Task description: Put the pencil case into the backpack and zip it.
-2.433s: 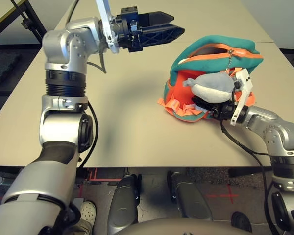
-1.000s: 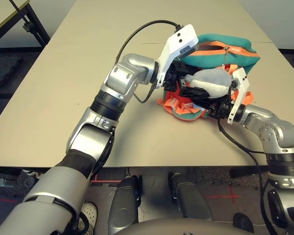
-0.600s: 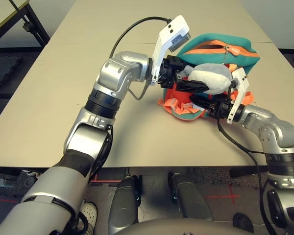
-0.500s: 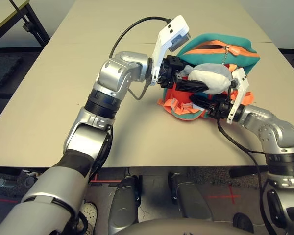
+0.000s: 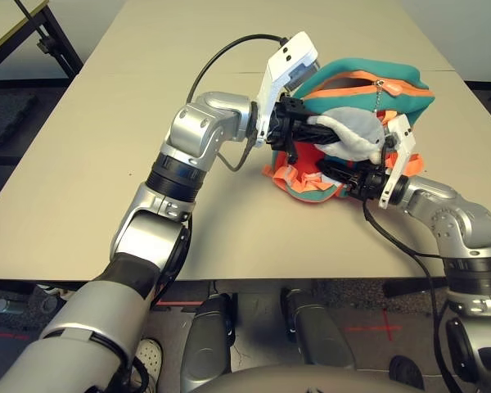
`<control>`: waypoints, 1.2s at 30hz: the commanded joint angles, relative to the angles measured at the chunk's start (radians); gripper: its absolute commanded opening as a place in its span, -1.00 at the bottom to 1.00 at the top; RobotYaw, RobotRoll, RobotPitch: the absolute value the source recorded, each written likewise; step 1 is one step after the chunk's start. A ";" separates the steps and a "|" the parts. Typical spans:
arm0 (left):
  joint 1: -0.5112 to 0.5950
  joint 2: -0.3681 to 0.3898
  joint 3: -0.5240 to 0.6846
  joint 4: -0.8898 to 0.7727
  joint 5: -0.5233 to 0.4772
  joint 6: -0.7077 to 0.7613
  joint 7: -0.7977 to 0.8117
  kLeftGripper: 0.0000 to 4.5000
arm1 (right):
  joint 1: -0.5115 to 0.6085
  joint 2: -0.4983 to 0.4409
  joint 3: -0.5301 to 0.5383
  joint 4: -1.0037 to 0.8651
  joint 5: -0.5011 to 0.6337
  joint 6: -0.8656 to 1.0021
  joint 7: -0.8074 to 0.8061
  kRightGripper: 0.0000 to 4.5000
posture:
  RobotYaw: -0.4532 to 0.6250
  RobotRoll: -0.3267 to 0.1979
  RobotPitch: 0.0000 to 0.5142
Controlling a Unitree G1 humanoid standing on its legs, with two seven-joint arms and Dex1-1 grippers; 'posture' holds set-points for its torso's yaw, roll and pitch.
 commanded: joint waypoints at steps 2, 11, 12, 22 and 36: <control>-0.066 0.046 0.103 -0.039 -0.079 0.054 -0.006 -0.93 | 0.021 0.008 0.050 0.044 -0.028 0.026 0.000 -0.86 | -0.41 0.25 -0.36; -0.188 0.249 0.234 -0.010 -0.171 0.145 -0.016 -0.95 | 0.019 0.012 0.051 0.057 -0.035 0.016 0.005 -0.86 | -0.40 0.25 -0.36; -0.192 0.274 0.239 -0.007 -0.173 0.148 -0.020 -0.96 | 0.019 0.012 0.052 0.058 -0.034 0.015 0.005 -0.86 | -0.40 0.25 -0.36; -0.126 0.446 0.266 -0.012 -0.193 0.209 -0.032 -0.97 | 0.009 0.013 0.065 0.080 -0.036 0.004 0.012 -0.86 | -0.36 0.25 -0.35; 0.175 0.525 0.218 0.197 -0.075 0.075 0.015 -0.97 | -0.002 0.018 0.075 0.097 -0.044 -0.002 0.023 -0.86 | -0.34 0.25 -0.37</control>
